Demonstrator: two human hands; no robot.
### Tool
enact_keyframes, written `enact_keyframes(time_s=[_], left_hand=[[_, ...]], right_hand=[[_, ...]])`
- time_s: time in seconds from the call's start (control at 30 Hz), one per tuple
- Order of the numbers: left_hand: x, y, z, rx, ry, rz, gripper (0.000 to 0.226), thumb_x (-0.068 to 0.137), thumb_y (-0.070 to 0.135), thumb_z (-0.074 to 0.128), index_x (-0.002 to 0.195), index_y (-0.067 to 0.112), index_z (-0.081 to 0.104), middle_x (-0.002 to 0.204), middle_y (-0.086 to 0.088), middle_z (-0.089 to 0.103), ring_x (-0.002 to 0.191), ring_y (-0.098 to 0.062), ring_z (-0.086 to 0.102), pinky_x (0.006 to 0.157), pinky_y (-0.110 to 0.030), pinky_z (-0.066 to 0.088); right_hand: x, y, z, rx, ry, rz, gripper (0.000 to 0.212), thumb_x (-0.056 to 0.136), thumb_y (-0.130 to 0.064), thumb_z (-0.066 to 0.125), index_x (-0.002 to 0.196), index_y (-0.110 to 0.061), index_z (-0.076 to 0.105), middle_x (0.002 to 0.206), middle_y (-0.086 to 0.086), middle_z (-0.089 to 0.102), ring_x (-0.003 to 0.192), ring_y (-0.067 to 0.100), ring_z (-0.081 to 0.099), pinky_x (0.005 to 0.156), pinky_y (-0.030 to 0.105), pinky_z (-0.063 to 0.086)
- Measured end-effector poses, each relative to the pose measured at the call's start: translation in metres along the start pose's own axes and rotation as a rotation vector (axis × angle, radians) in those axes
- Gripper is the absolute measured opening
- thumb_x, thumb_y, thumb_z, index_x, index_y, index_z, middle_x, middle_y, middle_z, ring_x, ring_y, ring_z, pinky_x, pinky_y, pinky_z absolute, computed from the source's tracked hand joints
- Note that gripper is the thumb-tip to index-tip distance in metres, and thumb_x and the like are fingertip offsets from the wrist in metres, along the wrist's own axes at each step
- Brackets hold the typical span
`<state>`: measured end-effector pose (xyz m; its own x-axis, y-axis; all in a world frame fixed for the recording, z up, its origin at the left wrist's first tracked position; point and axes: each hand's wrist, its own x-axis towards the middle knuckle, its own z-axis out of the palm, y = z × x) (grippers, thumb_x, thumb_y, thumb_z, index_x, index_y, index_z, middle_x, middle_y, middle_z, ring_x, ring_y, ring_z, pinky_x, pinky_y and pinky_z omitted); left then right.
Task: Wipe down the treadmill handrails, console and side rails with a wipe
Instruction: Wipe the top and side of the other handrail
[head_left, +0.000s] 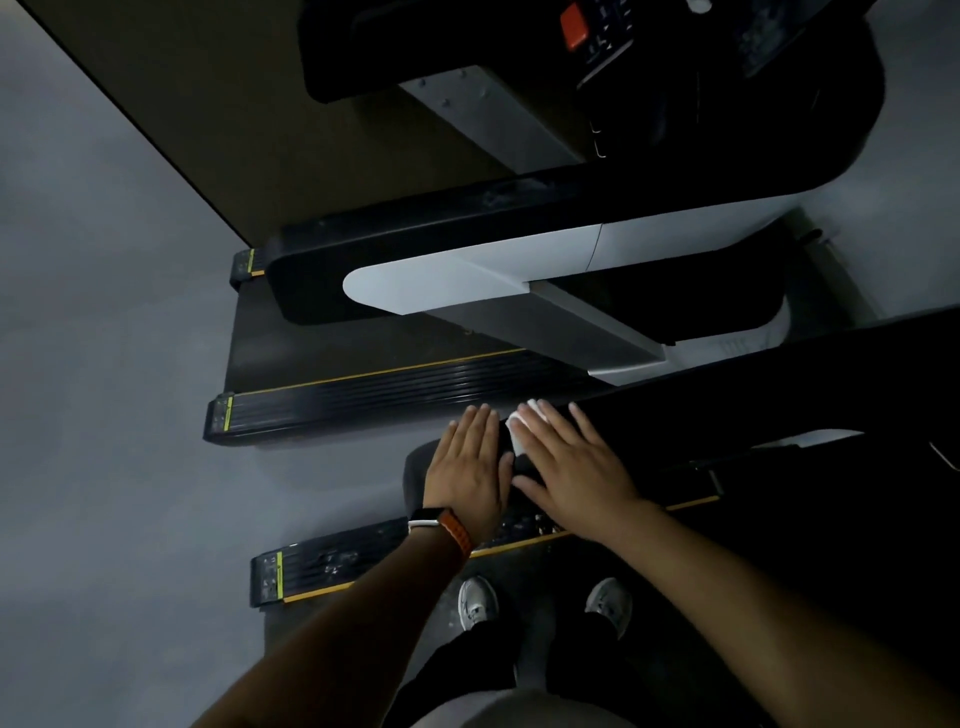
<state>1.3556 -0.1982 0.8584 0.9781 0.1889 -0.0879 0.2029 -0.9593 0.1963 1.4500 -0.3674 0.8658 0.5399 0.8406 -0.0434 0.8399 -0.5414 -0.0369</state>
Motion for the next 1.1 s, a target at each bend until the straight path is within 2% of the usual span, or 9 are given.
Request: enact_keyframes(time_s=[0.17,0.27,0.37,0.47,0.67,0.77,0.87,1.0,1.1], left_hand=[[0.000,0.002,0.003,-0.007,0.079,-0.034,0.058,0.106,0.041,0.034,0.152,0.008,0.043,0.154,-0.013,0.050,0.145,-0.028,0.042,0.121,-0.045,0.034],[0.000,0.004,0.006,-0.015,0.118,-0.045,0.058,0.104,0.041,0.035,0.150,0.007,0.048,0.150,-0.013,0.054,0.140,-0.029,0.048,0.118,-0.046,0.038],[0.000,0.003,0.010,-0.015,0.152,-0.039,0.058,0.103,0.040,0.036,0.148,0.006,0.049,0.150,-0.014,0.054,0.139,-0.030,0.049,0.117,-0.047,0.038],[0.001,0.001,0.013,-0.009,0.181,-0.034,0.057,0.103,0.038,0.038,0.149,0.006,0.049,0.150,-0.014,0.053,0.140,-0.030,0.048,0.117,-0.046,0.037],[0.001,0.003,0.014,0.005,0.170,-0.060,0.059,0.104,0.040,0.034,0.149,0.007,0.048,0.152,-0.014,0.051,0.141,-0.029,0.048,0.118,-0.046,0.037],[0.001,0.004,0.014,0.011,0.183,-0.065,0.059,0.103,0.040,0.034,0.148,0.005,0.050,0.151,-0.015,0.053,0.139,-0.031,0.049,0.117,-0.048,0.038],[0.002,0.004,0.015,0.009,0.209,-0.065,0.059,0.102,0.039,0.036,0.147,0.005,0.052,0.150,-0.015,0.054,0.139,-0.031,0.050,0.117,-0.048,0.038],[0.001,0.005,0.016,0.021,0.223,-0.069,0.058,0.102,0.038,0.036,0.147,0.005,0.052,0.150,-0.014,0.054,0.139,-0.031,0.049,0.118,-0.047,0.037],[0.000,0.005,0.016,0.019,0.234,-0.076,0.058,0.102,0.038,0.036,0.148,0.006,0.051,0.150,-0.014,0.054,0.139,-0.031,0.049,0.118,-0.047,0.036]], right_hand=[[-0.037,0.052,-0.005,-0.037,0.034,0.098,0.075,0.102,-0.056,0.035,0.163,-0.014,0.032,0.172,0.006,0.026,0.159,0.025,0.022,0.126,0.053,0.023],[-0.035,0.035,-0.003,-0.005,0.032,0.172,0.083,0.099,-0.059,0.037,0.164,-0.009,0.029,0.172,0.011,0.022,0.160,0.031,0.016,0.126,0.056,0.022],[-0.026,0.006,0.003,-0.011,0.035,0.031,0.086,0.097,-0.060,0.041,0.164,-0.008,0.028,0.173,0.012,0.019,0.161,0.032,0.011,0.126,0.056,0.019],[-0.042,0.027,0.003,-0.107,0.009,-0.089,0.088,0.099,-0.057,0.047,0.167,-0.013,0.015,0.176,0.007,0.005,0.162,0.026,0.004,0.128,0.053,0.018],[-0.063,0.037,0.002,-0.190,-0.008,-0.024,0.100,0.096,-0.055,0.060,0.167,-0.007,0.009,0.175,0.015,-0.001,0.161,0.035,0.001,0.126,0.058,0.020],[-0.048,0.017,0.005,-0.163,-0.009,-0.086,0.099,0.095,-0.057,0.057,0.167,-0.008,0.008,0.175,0.013,-0.002,0.162,0.033,0.000,0.126,0.058,0.020],[-0.053,0.050,0.004,-0.216,-0.013,-0.147,0.095,0.097,-0.053,0.055,0.168,-0.013,0.006,0.176,0.008,-0.001,0.162,0.027,0.002,0.127,0.055,0.020],[-0.066,0.081,-0.002,-0.196,-0.038,-0.082,0.092,0.100,-0.054,0.055,0.168,-0.013,0.009,0.176,0.008,0.002,0.162,0.028,0.004,0.127,0.056,0.018],[-0.039,0.053,-0.005,-0.066,-0.037,-0.009,0.086,0.100,-0.059,0.040,0.167,-0.011,0.015,0.175,0.009,0.008,0.162,0.028,0.004,0.128,0.058,0.014]])
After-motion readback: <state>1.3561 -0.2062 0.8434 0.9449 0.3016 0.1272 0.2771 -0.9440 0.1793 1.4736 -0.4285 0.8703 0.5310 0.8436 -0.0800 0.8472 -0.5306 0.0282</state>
